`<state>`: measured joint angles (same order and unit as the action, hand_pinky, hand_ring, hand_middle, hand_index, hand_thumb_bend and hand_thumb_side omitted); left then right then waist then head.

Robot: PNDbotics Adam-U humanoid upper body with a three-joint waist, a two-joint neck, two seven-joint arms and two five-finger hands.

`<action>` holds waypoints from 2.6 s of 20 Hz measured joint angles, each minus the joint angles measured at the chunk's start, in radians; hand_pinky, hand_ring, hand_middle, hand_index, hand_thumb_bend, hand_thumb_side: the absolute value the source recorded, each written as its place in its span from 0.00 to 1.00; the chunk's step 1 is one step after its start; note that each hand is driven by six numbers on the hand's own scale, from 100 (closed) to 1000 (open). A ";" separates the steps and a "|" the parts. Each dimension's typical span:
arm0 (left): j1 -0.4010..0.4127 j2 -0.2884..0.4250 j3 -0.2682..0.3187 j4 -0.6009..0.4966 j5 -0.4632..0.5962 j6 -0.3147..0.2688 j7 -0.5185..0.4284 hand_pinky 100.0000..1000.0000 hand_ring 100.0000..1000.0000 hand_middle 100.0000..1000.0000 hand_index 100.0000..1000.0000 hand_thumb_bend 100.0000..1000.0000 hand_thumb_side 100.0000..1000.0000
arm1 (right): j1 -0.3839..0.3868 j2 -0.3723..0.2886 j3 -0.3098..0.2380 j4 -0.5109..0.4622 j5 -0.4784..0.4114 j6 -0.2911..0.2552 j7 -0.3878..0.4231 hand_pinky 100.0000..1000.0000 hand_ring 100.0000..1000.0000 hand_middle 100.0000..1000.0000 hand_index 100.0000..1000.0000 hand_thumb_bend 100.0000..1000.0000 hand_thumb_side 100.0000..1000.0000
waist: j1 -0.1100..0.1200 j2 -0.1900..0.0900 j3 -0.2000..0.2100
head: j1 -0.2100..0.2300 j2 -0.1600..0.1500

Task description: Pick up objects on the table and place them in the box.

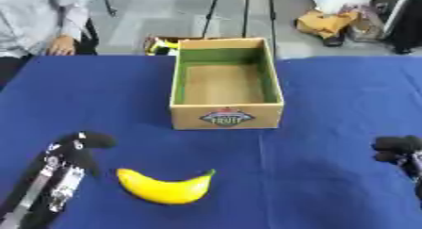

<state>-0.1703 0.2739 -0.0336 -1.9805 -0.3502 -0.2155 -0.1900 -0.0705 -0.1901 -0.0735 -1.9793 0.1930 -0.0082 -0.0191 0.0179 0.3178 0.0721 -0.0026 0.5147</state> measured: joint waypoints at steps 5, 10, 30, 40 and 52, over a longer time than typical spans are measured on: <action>-0.030 0.053 0.014 0.000 -0.067 -0.045 -0.011 0.33 0.73 0.68 0.77 0.00 0.96 | 0.001 0.000 0.000 0.000 0.000 0.001 -0.001 0.72 0.73 0.43 0.69 0.00 1.00 | 0.004 -0.004 0.002 | 0.000 0.004; -0.097 0.122 -0.025 0.000 -0.137 -0.040 -0.054 0.33 0.70 0.71 0.82 0.00 0.96 | 0.002 -0.001 0.000 0.000 0.002 0.005 -0.005 0.72 0.73 0.43 0.69 0.00 1.00 | 0.016 -0.011 -0.003 | 0.001 0.012; -0.217 0.282 -0.150 0.000 -0.333 0.054 -0.335 0.52 0.86 0.81 0.90 0.18 0.87 | 0.006 -0.001 0.000 0.000 0.008 0.007 -0.006 0.73 0.73 0.43 0.69 0.00 1.00 | 0.004 -0.011 -0.025 | 0.010 0.015; -0.217 0.281 -0.160 0.000 -0.333 0.098 -0.485 0.56 0.88 0.86 0.94 0.51 1.00 | 0.007 -0.001 0.000 0.001 0.009 0.007 -0.005 0.74 0.73 0.43 0.68 0.00 1.00 | 0.005 -0.011 -0.027 | 0.008 0.015; -0.218 0.270 -0.156 0.000 -0.343 0.126 -0.642 0.56 0.88 0.87 0.94 0.23 0.81 | 0.009 -0.001 0.000 0.001 0.016 0.010 -0.001 0.74 0.73 0.43 0.68 0.00 1.00 | 0.007 -0.010 -0.028 | 0.001 0.015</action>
<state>-0.3884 0.5444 -0.1899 -1.9806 -0.6935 -0.0894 -0.8320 -0.0616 -0.1911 -0.0734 -1.9785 0.2087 0.0018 -0.0206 0.0246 0.3080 0.0444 -0.0016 0.5298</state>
